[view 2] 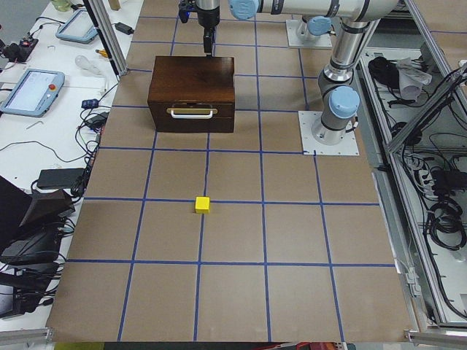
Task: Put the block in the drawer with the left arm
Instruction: 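Move the left gripper off the cabinet top down toward the drawer handle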
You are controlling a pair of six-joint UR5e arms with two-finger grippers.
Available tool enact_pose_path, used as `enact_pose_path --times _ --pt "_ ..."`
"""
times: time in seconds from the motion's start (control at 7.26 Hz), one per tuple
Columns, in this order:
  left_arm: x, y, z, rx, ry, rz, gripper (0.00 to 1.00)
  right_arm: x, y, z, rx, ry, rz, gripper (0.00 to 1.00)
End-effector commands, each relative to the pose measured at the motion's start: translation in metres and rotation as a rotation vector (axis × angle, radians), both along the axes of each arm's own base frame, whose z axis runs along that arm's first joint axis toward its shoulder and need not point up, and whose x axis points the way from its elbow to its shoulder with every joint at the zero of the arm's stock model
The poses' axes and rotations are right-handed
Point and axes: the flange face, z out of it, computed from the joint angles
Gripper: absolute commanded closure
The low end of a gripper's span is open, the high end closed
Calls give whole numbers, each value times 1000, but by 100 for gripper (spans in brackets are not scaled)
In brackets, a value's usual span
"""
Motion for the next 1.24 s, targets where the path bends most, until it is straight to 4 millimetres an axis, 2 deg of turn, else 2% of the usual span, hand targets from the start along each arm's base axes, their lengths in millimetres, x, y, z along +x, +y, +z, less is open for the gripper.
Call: enact_pose_path --times 0.0,0.14,0.41,0.69,0.96,1.1 --pt "85 -15 -13 5 85 2 2 0 0 -1 1 0 1 0" --pt "107 -22 -28 25 110 6 1 0 -1 -1 1 0 -1 0" --pt "129 -42 -63 54 172 -35 1 0 0 -1 1 0 1 0" --pt "177 -61 -100 68 256 -16 1 0 0 -1 1 0 1 0" --pt "203 -59 -111 70 266 -32 1 0 -1 -1 1 0 -1 0" --pt "214 -61 -123 74 269 -51 1 0 0 -1 1 0 1 0"
